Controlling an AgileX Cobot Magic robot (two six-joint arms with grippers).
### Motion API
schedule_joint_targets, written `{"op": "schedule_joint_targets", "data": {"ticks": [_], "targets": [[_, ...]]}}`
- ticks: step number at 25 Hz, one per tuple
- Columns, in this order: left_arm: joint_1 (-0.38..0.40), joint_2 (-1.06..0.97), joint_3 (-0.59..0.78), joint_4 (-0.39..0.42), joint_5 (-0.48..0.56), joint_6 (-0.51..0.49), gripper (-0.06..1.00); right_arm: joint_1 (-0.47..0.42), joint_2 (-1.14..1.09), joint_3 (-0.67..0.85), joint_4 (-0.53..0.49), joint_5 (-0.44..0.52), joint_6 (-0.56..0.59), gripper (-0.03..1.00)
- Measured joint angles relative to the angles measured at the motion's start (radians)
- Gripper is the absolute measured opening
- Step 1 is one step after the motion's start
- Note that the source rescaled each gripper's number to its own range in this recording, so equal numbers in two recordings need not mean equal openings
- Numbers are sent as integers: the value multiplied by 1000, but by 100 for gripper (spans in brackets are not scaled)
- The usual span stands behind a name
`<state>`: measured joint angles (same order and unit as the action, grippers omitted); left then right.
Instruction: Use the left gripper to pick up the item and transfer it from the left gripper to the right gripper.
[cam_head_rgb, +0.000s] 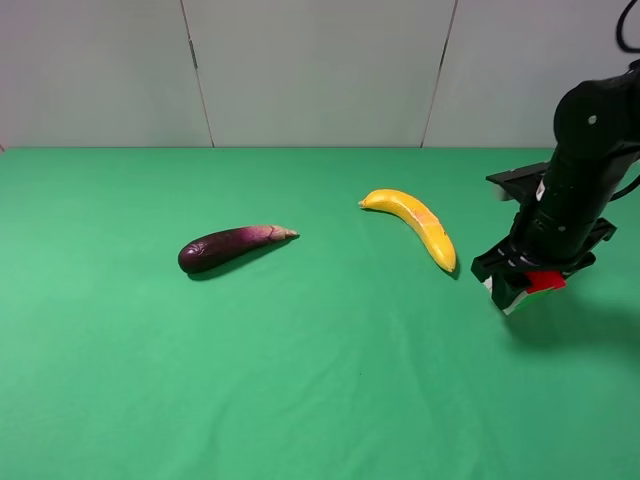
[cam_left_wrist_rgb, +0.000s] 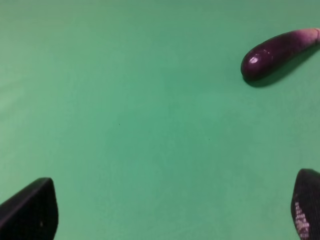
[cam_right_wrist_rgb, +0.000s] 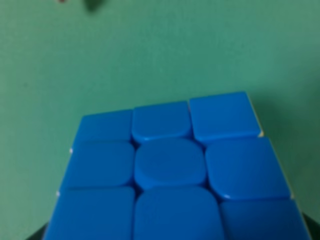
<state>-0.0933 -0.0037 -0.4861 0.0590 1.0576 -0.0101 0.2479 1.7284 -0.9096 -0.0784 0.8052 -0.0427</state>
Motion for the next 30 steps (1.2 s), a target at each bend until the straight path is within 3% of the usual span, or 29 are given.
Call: {"op": "schedule_joint_targets", "data": {"ticks": [13, 14, 15, 16, 18, 21, 26, 30], "targets": [[0, 0, 0, 3, 0, 0, 82, 0, 46, 0, -4, -23, 7, 0], [0, 0, 0, 3, 0, 0, 82, 0, 46, 0, -4, -23, 13, 16], [0, 0, 0, 3, 0, 0, 82, 0, 46, 0, -4, -23, 21, 46], [0, 0, 0, 3, 0, 0, 82, 0, 46, 0, -4, -23, 31, 65], [0, 0, 0, 3, 0, 0, 82, 0, 46, 0, -4, -23, 43, 87], [0, 0, 0, 3, 0, 0, 82, 0, 46, 0, -4, -23, 43, 97], [0, 0, 0, 3, 0, 0, 82, 0, 46, -9, -4, -15, 43, 99], [0, 0, 0, 3, 0, 0, 82, 0, 30, -48, -4, 44, 43, 100]]}}
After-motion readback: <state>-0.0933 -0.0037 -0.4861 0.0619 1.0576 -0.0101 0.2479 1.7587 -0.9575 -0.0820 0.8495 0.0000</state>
